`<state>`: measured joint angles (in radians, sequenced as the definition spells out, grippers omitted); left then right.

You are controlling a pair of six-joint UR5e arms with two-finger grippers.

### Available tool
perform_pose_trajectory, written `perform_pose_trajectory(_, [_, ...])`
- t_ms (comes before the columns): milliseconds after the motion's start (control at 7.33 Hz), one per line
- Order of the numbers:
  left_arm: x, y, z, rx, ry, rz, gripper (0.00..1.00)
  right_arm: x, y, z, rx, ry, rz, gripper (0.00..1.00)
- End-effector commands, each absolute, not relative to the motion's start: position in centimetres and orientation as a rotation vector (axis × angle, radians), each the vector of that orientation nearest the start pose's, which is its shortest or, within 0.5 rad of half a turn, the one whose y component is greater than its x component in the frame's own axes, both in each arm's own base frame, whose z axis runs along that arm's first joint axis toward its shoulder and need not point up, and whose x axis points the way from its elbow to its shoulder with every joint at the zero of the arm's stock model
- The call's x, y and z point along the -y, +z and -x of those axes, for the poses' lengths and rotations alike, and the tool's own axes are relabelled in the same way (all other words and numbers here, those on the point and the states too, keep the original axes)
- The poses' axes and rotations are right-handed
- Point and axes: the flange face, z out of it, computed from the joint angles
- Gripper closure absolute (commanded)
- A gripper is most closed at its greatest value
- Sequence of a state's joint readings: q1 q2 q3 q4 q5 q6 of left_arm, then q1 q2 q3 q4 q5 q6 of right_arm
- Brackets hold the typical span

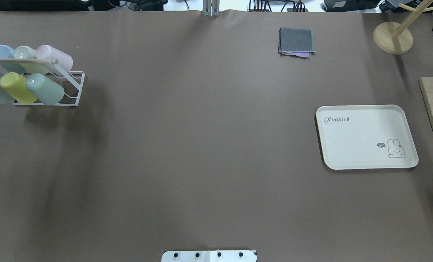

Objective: Pick up and place green cup on tray

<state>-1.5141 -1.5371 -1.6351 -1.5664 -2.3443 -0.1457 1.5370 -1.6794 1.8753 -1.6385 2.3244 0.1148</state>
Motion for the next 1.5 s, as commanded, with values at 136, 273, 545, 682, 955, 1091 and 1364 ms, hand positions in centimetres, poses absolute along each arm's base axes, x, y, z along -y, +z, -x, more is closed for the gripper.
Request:
perform_pose_trajectory(136, [48.3, 64.2, 3.6, -0.774, -0.073, 0.049, 0.02, 44.3, 57.2, -5.8, 0.777, 0.07, -0.014, 0.0])
perform_pose_trajectory(273, [48.3, 64.2, 3.6, -0.774, -0.073, 0.049, 0.02, 44.0, 57.0, -6.9, 0.78, 0.091, -0.027, 0.0])
perform_pose_trajectory(545, [48.3, 64.1, 3.6, -0.774, -0.074, 0.05, 0.02, 43.9, 57.4, -7.1, 0.784, 0.1, -0.019, 0.0])
perform_pose_trajectory(682, [48.4, 64.0, 3.6, -0.774, -0.072, 0.048, 0.02, 44.1, 57.5, -7.0, 0.787, 0.101, -0.016, 0.0])
perform_pose_trajectory(955, [48.7, 63.6, 3.6, -0.775, -0.07, 0.04, 0.02, 44.4, 57.2, -7.2, 0.786, 0.102, -0.025, 0.0])
perform_pose_trajectory(1091, [49.1, 62.6, 3.6, -0.776, -0.061, 0.021, 0.02, 44.2, 58.3, -7.1, 0.782, 0.098, -0.01, 0.0])
perform_pose_trajectory(1364, [49.0, 61.8, 3.6, -0.78, -0.054, 0.001, 0.02, 44.4, 59.3, -7.0, 0.791, 0.089, -0.012, 0.0])
